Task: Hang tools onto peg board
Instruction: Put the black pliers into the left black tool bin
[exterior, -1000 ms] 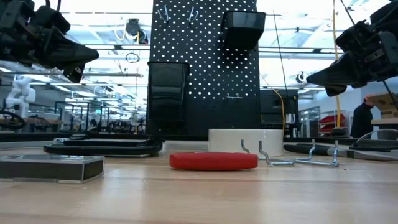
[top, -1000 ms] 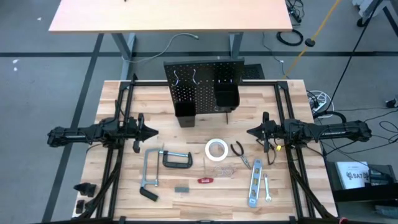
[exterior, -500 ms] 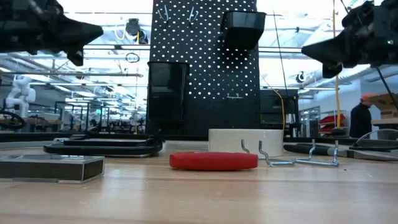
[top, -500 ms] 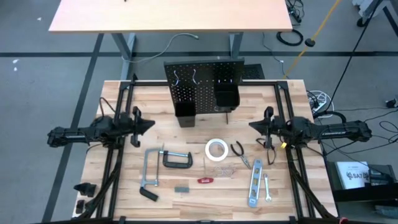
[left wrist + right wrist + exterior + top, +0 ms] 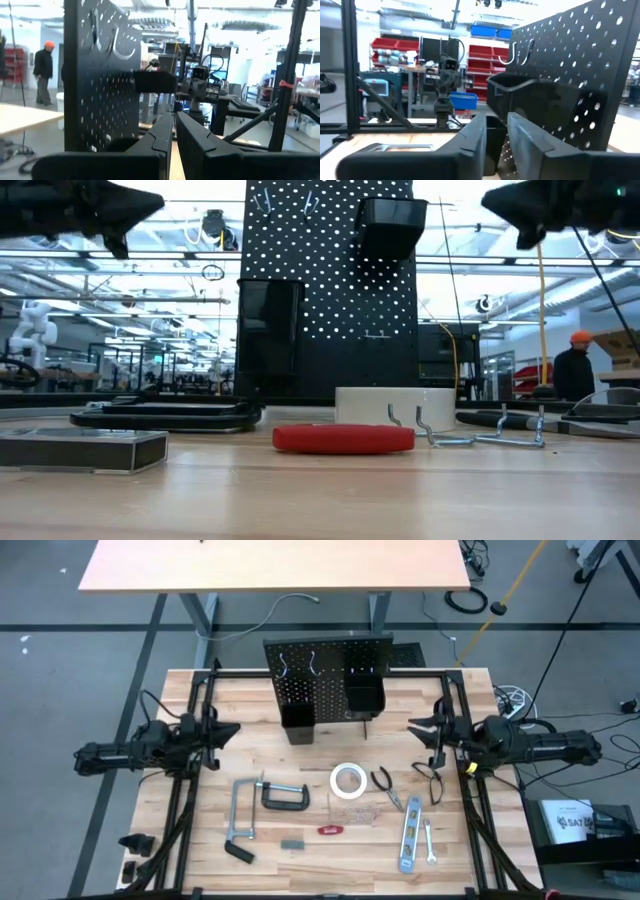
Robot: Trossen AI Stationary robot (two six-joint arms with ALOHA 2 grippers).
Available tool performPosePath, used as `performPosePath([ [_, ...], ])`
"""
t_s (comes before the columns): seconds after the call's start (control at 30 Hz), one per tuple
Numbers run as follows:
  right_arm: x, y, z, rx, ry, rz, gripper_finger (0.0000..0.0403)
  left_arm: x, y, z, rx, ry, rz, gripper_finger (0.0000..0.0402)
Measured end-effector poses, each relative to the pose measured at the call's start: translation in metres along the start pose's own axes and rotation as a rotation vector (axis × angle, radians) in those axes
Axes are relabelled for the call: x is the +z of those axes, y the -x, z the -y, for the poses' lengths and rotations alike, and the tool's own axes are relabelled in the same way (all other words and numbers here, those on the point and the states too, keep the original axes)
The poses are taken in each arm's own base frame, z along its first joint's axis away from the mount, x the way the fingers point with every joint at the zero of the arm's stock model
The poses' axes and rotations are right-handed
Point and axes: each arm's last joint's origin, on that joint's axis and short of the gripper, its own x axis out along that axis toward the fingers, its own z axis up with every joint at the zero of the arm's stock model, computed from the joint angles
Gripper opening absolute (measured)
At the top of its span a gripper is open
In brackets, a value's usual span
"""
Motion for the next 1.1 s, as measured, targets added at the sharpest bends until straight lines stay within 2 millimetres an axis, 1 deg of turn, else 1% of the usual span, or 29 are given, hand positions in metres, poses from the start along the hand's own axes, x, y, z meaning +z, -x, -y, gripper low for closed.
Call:
performPosePath([
  [0.1, 0.014, -0.005, 0.001, -0.017, 0.010, -0.039, 0.0109, 0.012, -0.001, 0.000, -0.005, -0.040, -0.030, 0.0037],
  [0.17, 0.023, -0.009, 0.001, -0.014, 0.013, -0.063, 0.0123, 0.017, -0.003, 0.001, -0.006, -0.055, -0.051, 0.0049],
  [0.27, 0.033, -0.016, 0.001, -0.009, 0.009, -0.106, 0.0140, 0.025, -0.006, 0.001, -0.006, -0.060, -0.082, 0.0078],
  [0.47, 0.050, -0.026, 0.001, 0.001, 0.023, -0.171, 0.0162, 0.031, -0.014, 0.003, -0.030, -0.093, -0.122, 0.0144],
  [0.6, 0.059, -0.029, 0.001, 0.010, 0.046, -0.253, 0.0174, 0.034, -0.018, 0.004, -0.041, -0.087, -0.170, 0.0173],
  [0.73, 0.067, -0.031, 0.002, -0.002, 0.051, -0.354, 0.0183, 0.041, -0.022, 0.006, -0.090, -0.024, -0.252, 0.0177],
  [0.83, 0.070, -0.033, 0.002, -0.005, 0.026, -0.412, 0.0185, 0.044, -0.029, 0.008, -0.107, -0.017, -0.285, 0.0171],
  [0.97, 0.070, -0.037, 0.001, -0.015, -0.047, -0.449, 0.0182, 0.038, -0.038, 0.009, -0.106, -0.023, -0.344, 0.0163],
  [1.1, 0.067, -0.039, -0.002, 0.025, -0.146, -0.511, 0.0182, 0.029, -0.046, 0.010, -0.113, 0.000, -0.420, 0.0162],
])
